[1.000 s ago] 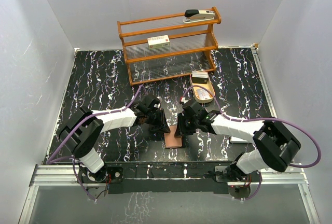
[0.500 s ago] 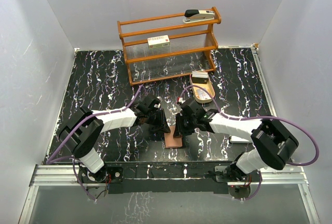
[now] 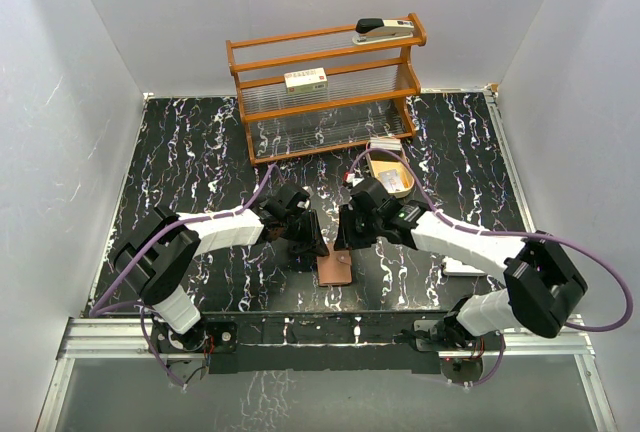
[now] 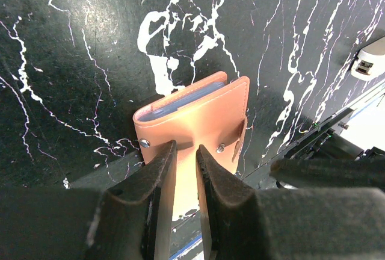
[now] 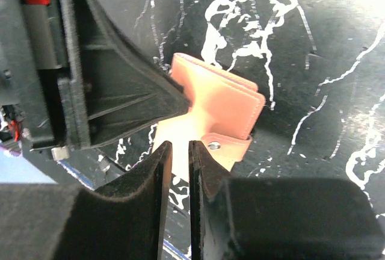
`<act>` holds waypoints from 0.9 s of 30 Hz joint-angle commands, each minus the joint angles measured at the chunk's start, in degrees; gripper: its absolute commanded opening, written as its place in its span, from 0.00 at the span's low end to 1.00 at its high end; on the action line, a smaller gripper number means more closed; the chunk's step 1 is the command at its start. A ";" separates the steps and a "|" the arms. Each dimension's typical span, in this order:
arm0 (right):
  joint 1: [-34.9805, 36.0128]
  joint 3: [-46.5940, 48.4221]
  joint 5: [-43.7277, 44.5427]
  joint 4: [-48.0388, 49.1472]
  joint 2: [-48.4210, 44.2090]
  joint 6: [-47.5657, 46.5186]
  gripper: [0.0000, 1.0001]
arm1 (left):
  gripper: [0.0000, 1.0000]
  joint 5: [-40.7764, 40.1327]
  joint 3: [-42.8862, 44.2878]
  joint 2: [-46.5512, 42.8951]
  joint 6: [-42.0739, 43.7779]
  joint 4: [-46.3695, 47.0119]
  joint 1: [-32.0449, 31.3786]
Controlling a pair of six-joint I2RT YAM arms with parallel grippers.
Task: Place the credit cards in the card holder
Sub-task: Close the card holder at the center of the board.
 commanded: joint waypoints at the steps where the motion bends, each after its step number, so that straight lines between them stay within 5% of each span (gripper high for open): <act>1: -1.28 -0.16 3.11 -0.04 0.04 -0.92 0.19 | 0.19 -0.27 -0.71 0.48 0.00 -0.94 -0.66; 27: -3.01 -6.89 -4.28 9.19 1.76 1.56 0.21 | 0.18 -0.33 -0.81 0.75 -0.17 -0.80 -0.66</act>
